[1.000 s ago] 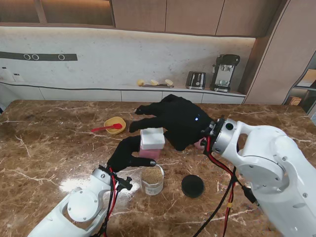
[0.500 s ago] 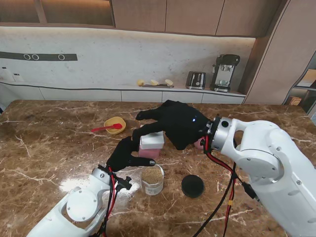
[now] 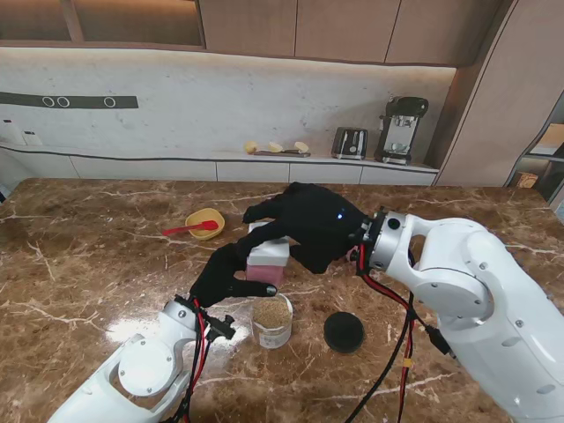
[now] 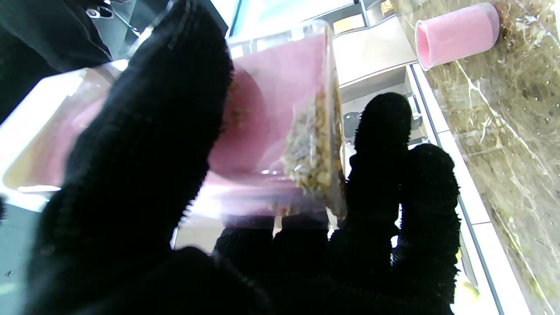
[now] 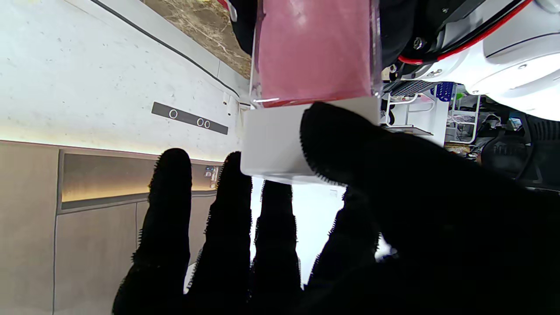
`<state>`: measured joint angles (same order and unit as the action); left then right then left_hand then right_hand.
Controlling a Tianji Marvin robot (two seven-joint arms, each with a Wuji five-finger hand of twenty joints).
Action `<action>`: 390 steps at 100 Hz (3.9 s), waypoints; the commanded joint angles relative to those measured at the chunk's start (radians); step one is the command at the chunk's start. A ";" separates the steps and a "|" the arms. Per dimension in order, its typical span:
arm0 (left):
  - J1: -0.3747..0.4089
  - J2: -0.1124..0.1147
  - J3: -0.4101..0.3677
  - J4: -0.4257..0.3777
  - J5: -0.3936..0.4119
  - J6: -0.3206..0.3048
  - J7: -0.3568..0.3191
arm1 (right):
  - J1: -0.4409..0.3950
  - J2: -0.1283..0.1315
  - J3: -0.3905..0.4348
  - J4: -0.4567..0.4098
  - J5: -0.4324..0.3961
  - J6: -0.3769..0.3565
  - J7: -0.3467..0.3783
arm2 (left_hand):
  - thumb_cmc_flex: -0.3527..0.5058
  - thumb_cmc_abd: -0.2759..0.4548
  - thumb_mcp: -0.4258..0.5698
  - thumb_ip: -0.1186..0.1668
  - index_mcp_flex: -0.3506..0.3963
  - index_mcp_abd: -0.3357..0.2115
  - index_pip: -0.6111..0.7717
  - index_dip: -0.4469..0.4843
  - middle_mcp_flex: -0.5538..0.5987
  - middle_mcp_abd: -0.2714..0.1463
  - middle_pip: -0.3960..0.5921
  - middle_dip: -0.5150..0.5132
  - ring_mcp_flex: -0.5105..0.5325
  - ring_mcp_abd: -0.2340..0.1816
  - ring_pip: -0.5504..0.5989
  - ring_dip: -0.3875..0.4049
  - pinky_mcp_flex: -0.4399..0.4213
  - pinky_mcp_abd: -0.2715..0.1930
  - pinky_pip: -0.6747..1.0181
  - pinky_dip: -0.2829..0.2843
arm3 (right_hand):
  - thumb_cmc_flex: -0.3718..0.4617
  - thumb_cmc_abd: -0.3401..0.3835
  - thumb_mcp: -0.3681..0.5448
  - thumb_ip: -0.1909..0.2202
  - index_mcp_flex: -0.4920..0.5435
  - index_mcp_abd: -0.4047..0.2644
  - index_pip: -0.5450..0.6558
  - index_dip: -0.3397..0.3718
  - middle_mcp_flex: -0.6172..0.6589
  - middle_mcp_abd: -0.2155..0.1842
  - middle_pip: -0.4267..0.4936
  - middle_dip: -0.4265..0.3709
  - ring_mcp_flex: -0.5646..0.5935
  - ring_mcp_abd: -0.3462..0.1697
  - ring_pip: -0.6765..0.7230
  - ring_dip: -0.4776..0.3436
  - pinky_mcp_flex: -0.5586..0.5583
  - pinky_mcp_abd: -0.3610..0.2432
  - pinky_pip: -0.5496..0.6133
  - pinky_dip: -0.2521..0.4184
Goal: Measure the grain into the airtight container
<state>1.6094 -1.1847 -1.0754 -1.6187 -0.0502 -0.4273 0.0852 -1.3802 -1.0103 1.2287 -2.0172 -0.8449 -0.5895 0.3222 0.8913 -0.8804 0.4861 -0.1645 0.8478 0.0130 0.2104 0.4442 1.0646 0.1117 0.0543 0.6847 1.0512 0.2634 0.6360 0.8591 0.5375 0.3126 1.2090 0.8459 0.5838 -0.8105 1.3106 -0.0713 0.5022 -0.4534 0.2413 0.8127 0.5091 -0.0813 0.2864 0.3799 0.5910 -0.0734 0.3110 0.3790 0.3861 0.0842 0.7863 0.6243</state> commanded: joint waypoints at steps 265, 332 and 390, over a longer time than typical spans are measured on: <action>0.003 -0.014 0.017 0.002 -0.015 -0.007 0.035 | -0.063 -0.064 -0.221 -0.007 -0.190 0.552 -0.254 | 0.192 0.354 0.204 0.035 0.120 -0.164 0.685 -0.014 0.115 -0.079 0.166 0.087 0.014 -0.061 0.019 0.002 0.007 -0.048 0.013 -0.007 | -0.289 0.249 -0.624 0.025 0.444 0.358 0.295 -0.076 0.804 -0.019 0.313 0.347 0.682 0.039 0.614 0.284 0.556 -0.083 0.838 -0.008; 0.002 -0.013 0.016 0.001 -0.016 -0.006 0.030 | -0.116 -0.053 -0.142 -0.108 -0.175 0.543 -0.154 | 0.191 0.354 0.204 0.034 0.117 -0.164 0.685 -0.017 0.112 -0.080 0.165 0.087 0.013 -0.062 0.018 0.001 0.008 -0.051 0.012 -0.008 | -0.711 0.480 -0.567 0.031 -0.127 0.396 -0.096 -0.264 0.101 0.042 -0.154 0.018 0.039 0.112 -0.123 0.006 -0.041 -0.003 0.086 -0.097; -0.002 -0.010 0.014 0.001 -0.015 -0.003 0.021 | -0.052 0.018 0.072 -0.155 0.173 0.276 0.254 | 0.189 0.353 0.206 0.033 0.120 -0.162 0.687 -0.018 0.115 -0.079 0.167 0.087 0.015 -0.059 0.022 0.003 0.009 -0.049 0.017 -0.006 | -0.024 0.010 -0.302 -0.005 -0.343 0.234 -0.219 -0.119 -0.259 0.088 -0.168 -0.009 -0.275 0.092 -0.169 -0.062 -0.268 -0.033 -0.204 -0.010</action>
<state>1.6077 -1.1944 -1.0631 -1.6149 -0.0655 -0.4319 0.1080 -1.4467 -0.9993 1.3029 -2.2025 -0.6799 -0.3046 0.5663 0.8945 -0.8938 0.4861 -0.1645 0.8565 0.0075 0.2098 0.4318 1.0557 0.1024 0.0640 0.7191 1.0512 0.2636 0.6360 0.8591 0.5381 0.3097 1.2090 0.8455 0.5329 -0.7163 0.7899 -0.0600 0.1686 -0.1781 0.0222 0.6673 0.2674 0.0015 0.1023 0.3788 0.3334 0.0357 0.1330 0.3399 0.1072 0.0729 0.5891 0.5855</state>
